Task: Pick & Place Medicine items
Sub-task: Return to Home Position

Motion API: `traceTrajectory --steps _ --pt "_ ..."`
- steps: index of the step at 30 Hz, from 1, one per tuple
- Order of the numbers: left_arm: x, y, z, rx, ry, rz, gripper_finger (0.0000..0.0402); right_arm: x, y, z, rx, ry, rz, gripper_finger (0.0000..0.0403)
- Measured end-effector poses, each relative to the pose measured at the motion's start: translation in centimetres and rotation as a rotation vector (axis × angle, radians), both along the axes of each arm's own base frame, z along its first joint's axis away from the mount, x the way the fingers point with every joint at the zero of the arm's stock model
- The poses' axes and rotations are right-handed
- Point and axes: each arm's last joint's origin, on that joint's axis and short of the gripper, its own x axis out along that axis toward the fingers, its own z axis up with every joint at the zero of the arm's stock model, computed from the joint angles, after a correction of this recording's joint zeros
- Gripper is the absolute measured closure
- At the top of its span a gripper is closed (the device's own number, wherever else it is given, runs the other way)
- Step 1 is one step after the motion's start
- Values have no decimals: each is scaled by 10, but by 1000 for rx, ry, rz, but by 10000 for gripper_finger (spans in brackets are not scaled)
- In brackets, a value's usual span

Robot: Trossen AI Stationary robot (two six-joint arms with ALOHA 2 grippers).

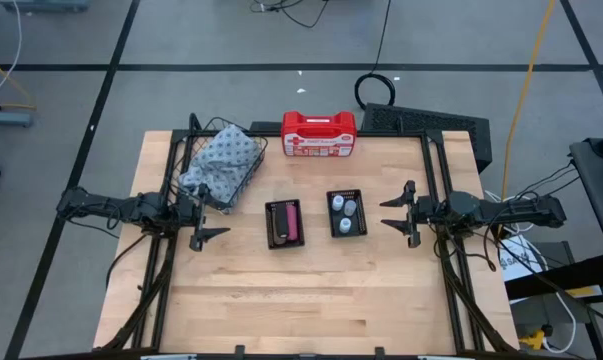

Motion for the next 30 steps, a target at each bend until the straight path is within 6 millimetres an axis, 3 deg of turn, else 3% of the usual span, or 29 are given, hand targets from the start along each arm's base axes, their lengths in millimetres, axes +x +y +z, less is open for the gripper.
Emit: traceTrajectory --steps 30 --pt "0 0 0 0 0 0 87 0 0 0 0 0 0 193"
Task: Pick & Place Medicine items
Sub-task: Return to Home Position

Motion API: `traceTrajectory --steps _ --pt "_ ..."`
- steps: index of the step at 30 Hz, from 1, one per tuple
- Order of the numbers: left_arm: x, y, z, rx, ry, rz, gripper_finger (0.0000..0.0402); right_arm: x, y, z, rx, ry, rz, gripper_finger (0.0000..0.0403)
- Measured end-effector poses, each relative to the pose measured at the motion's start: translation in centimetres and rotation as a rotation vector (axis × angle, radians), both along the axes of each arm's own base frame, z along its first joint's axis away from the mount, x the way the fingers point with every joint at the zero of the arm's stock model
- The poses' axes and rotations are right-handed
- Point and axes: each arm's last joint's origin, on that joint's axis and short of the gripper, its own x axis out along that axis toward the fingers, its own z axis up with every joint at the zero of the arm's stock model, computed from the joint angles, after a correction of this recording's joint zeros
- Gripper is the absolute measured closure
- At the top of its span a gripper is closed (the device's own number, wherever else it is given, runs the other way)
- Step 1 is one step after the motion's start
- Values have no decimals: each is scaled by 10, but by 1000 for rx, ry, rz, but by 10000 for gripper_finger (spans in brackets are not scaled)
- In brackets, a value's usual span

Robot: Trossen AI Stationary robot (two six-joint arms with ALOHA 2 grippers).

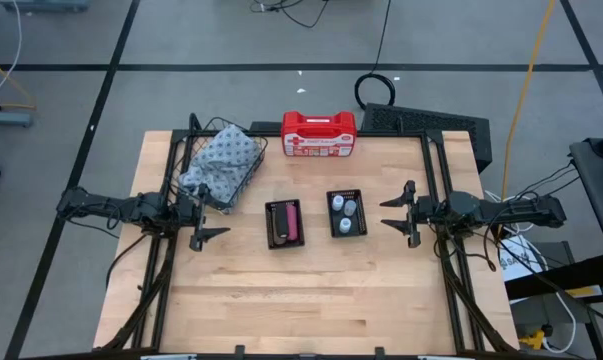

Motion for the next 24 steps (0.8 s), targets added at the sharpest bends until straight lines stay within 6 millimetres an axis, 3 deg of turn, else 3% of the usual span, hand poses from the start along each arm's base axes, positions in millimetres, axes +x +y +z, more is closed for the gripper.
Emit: traceTrajectory --steps 24 --pt "0 0 0 -5 0 0 91 0 0 0 0 0 0 193"
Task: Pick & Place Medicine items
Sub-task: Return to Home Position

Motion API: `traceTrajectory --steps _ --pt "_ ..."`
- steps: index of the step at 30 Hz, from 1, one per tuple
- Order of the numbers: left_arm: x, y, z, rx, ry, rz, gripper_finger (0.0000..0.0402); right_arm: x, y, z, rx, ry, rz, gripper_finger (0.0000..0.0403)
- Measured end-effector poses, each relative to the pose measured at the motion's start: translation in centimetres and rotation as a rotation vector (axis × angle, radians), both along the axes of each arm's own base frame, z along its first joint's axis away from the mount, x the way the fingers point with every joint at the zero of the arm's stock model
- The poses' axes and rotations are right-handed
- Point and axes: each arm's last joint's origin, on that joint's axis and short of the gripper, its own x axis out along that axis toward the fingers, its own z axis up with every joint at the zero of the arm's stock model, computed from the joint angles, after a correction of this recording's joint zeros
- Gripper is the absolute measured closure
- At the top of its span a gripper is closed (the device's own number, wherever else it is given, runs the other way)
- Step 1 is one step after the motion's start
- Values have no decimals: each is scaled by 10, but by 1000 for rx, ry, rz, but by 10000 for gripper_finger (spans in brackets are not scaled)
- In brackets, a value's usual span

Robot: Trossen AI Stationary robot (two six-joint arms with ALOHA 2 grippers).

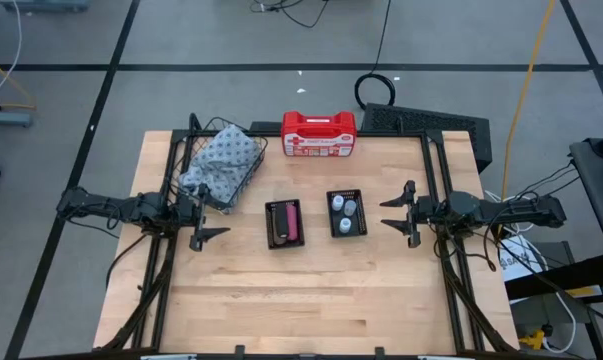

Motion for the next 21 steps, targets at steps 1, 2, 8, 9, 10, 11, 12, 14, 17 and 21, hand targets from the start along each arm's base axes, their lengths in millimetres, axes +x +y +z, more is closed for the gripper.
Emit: traceTrajectory --steps 1,2,8,9,10,11,12,14,17,21 --pt "0 0 0 0 0 0 93 0 0 0 0 0 0 193" --pt "0 0 0 0 0 0 94 0 0 0 0 0 0 193" --pt "0 0 0 0 0 0 93 0 0 0 0 0 0 193" --pt "0 0 0 0 0 0 91 0 0 0 0 0 0 193" --pt "0 0 0 0 0 0 89 0 0 0 0 0 0 193" --pt "0 0 0 0 0 0 88 0 0 0 0 0 0 193" --pt "0 0 0 0 0 0 86 0 0 0 0 0 0 193" --pt "0 0 0 0 0 0 83 0 0 0 0 0 0 193" --pt "0 0 0 0 0 0 83 0 0 0 0 0 0 193" --pt "0 0 0 0 0 0 88 0 0 0 0 0 0 193"
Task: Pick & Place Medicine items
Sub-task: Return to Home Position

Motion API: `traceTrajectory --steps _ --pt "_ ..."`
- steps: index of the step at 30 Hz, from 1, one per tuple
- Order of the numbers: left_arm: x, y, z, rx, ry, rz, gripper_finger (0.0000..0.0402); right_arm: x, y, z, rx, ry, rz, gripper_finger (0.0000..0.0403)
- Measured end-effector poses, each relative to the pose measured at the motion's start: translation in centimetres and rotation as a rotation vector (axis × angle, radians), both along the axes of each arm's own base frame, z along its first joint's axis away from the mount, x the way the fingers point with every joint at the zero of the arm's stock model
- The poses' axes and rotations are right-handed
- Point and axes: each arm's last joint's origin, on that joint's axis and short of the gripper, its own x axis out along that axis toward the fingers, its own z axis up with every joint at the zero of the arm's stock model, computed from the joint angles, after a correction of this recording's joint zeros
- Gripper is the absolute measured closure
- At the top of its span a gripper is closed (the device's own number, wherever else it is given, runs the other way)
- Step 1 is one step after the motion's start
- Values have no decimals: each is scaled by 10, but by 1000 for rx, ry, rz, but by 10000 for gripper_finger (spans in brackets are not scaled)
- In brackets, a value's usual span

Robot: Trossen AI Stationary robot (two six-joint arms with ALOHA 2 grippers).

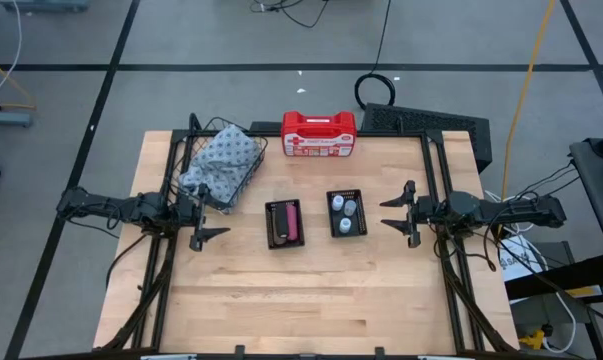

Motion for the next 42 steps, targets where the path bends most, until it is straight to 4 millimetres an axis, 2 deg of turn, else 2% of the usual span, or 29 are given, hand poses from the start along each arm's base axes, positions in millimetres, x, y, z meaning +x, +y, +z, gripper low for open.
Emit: traceTrajectory --steps 15,25,36,42 --pt "0 0 0 0 0 0 80 0 0 0 0 0 0 193" --pt "0 0 0 0 0 0 95 0 0 0 0 0 0 193" --pt "0 0 0 0 0 0 85 0 0 0 0 0 0 193" --pt "0 0 0 0 0 0 93 0 0 0 0 0 0 193"
